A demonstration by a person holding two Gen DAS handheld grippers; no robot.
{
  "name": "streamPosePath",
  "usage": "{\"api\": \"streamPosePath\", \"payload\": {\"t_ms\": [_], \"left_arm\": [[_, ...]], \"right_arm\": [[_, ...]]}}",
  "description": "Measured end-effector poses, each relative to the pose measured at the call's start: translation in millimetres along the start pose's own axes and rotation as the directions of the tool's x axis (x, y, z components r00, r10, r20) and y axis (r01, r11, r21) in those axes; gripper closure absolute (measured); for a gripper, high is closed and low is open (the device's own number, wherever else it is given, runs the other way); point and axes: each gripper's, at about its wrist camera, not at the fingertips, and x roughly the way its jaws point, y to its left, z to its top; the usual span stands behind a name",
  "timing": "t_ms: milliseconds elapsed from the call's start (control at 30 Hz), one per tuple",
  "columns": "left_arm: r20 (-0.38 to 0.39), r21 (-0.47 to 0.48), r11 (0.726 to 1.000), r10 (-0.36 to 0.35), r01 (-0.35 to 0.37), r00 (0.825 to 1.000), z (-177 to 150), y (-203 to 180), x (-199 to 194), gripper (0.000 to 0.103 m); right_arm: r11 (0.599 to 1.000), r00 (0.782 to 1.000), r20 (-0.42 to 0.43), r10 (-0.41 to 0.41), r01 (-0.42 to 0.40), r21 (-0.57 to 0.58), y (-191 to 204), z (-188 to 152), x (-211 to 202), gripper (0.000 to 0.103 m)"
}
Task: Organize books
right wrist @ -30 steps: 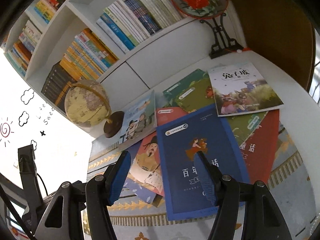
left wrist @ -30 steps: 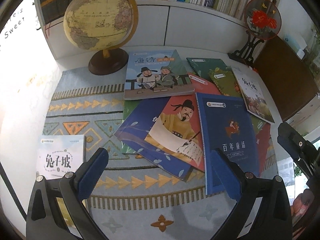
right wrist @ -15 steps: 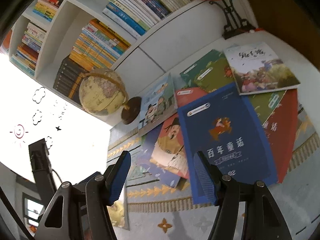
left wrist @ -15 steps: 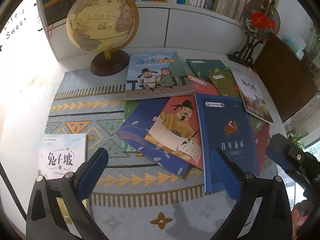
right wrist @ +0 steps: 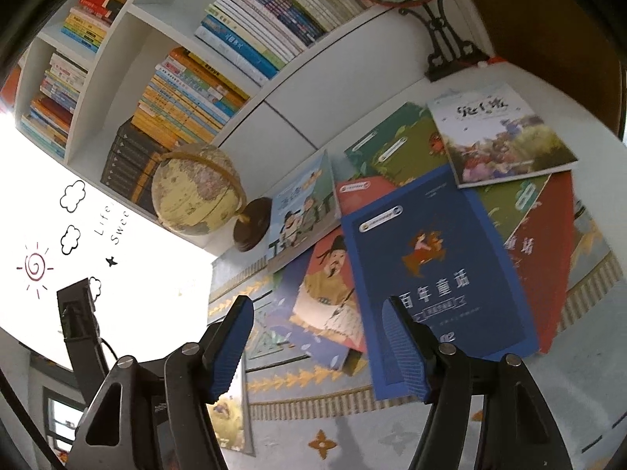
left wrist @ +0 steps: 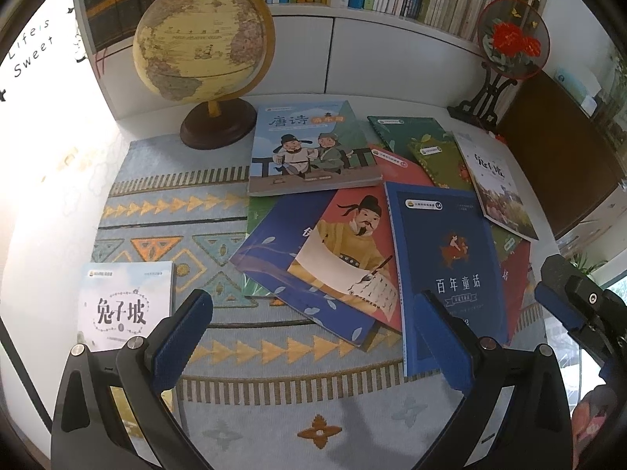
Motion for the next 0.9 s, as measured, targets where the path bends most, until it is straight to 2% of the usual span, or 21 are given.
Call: {"api": "streamPosePath", "payload": {"t_ms": [200, 367, 533, 633, 900], "left_arm": [[-0.003, -0.002, 1.0, -0.008, 0.008, 1.0, -1, 1, 0, 0.001], [-0.003, 0.004, 1.0, -0.012, 0.012, 1.0, -4, 0, -1, 0.001], [-0.011, 0.013, 1.0, -0.013, 0.013, 1.0, -8, -3, 1, 0.001], [-0.013, 0.029, 0.999, -0.028, 0.028, 1.0, -12, -5, 2, 0.001], [-0.021, 0.034, 0.999, -0.012, 0.012, 1.0, -18, -6, 2, 0.001]], "right_arm": [[0.998, 0.998, -0.031, -0.055, 0.054, -0.011, -15, 5, 0, 0.032], [0.997, 0.997, -0.006, -0.074, 0.074, 0.007, -32, 6, -10, 0.032], [0.989, 0.99, 0.014, -0.143, 0.144, -0.027, -48, 9, -19, 0.032], [0.988, 0.988, 0.004, -0.152, 0.152, -0.03, -60, 10, -23, 0.032], [0.982, 0.983, -0.014, -0.185, 0.184, -0.033, -78, 9, -28, 0.032]]}}
